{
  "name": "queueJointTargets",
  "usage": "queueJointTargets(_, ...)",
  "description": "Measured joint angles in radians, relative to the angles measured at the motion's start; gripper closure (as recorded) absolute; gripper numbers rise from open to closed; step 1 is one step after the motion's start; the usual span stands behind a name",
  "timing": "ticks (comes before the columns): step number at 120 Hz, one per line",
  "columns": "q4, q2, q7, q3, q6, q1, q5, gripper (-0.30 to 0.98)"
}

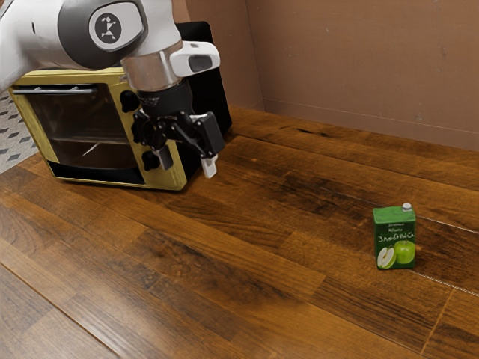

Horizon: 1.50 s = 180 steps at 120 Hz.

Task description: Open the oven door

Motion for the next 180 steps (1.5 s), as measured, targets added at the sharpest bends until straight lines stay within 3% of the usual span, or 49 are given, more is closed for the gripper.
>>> queueJointTargets(34,0.041,-0.024,0.007,0.004,0.005,-0.002,-0.001,0.00)
queueJointTargets(49,0.180,-0.113,0.175,0.074,-0.005,-0.055,0.004,0.00)
queueJointTargets(61,0.194,-0.141,0.343,0.084,-0.014,-0.038,0.113,0.00)
queueJointTargets(79,-0.200,-0.404,0.557,0.183,0.167,-0.006,0.193,0.00)
queueJointTargets(96,-0.385,-0.511,0.755,0.320,0.387,0.004,0.211,0.00)
queueJointTargets(117,-0.392,-0.501,0.987,0.424,0.557,0.001,0.178,0.00)
queueJointTargets(132,-0.318,-0.403,1.113,0.510,0.621,0.005,0.155,0.00)
queueJointTargets(159,-0.329,-0.338,1.262,0.607,0.798,0.005,0.163,0.00)
queueJointTargets(180,-0.343,-0.254,1.344,0.662,0.933,0.005,0.108,0.00)
